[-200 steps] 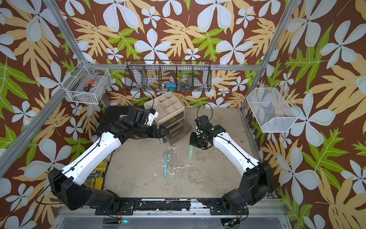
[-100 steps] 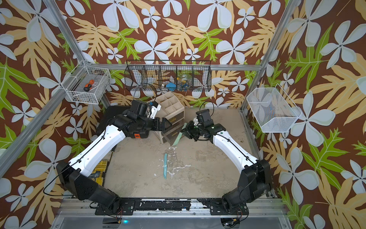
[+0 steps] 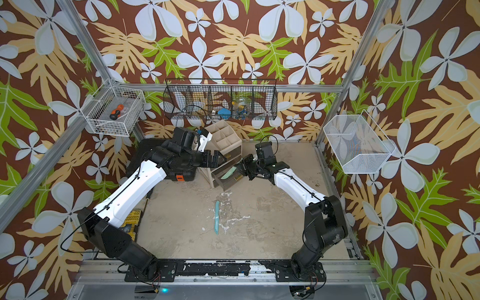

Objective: Place the fruit knives into the drawer by color
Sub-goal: Place the fruit knife in the drawer.

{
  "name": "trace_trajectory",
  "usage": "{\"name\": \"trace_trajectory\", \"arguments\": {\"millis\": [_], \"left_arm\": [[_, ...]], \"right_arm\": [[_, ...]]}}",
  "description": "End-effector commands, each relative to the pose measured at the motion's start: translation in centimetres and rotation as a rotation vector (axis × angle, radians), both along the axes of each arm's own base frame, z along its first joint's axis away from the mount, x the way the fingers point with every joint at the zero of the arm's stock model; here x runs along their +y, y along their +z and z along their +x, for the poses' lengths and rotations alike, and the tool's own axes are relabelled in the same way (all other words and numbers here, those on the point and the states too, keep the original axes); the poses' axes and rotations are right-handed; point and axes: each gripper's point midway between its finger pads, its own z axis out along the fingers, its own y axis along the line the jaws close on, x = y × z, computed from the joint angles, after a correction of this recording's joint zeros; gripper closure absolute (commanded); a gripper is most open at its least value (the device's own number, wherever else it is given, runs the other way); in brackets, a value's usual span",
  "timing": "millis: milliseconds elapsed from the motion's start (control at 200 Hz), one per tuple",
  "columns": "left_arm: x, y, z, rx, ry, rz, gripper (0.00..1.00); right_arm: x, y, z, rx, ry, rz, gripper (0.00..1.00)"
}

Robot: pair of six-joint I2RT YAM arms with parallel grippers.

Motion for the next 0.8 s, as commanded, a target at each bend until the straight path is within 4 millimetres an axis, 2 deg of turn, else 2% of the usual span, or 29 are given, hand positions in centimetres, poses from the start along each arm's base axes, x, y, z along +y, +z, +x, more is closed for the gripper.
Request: {"name": "trace_trajectory", "arguments": {"millis": [0, 165, 265, 440, 631, 796], "left_arm": [[0.1, -0.1, 0.0, -0.006, -0.007, 0.015, 0.00], [0.0, -0.2, 0.3, -0.006, -0.004, 0.019, 0.00], [-0.1, 0.0, 0.6, -0.008, -0.003, 0.017, 0.00], [0.2, 0.6, 1.4, -0.023, 0.029, 0.031, 0.00], [2.8, 1.5, 3.1, -0.046, 0.144, 0.072, 0.00], [5.2, 1.7, 4.0, -0.024, 0.223, 0.068, 0.00]], "right_arm": [[0.3, 0.3, 0.9, -0.020, -0.013, 0.037, 0.88], [0.7, 0.6, 1.0, -0.029, 0.007, 0.052, 0.68], [0.9, 1.0, 1.1, -0.046, 0.013, 0.063, 0.64], [0.7, 2.6, 0.4, -0.093, 0.020, 0.088, 0.66], [0.1, 4.6, -1.9, -0.197, 0.087, 0.059, 0.74], [-1.5, 3.8, -4.9, -0.261, 0.143, -0.050, 0.79]]}}
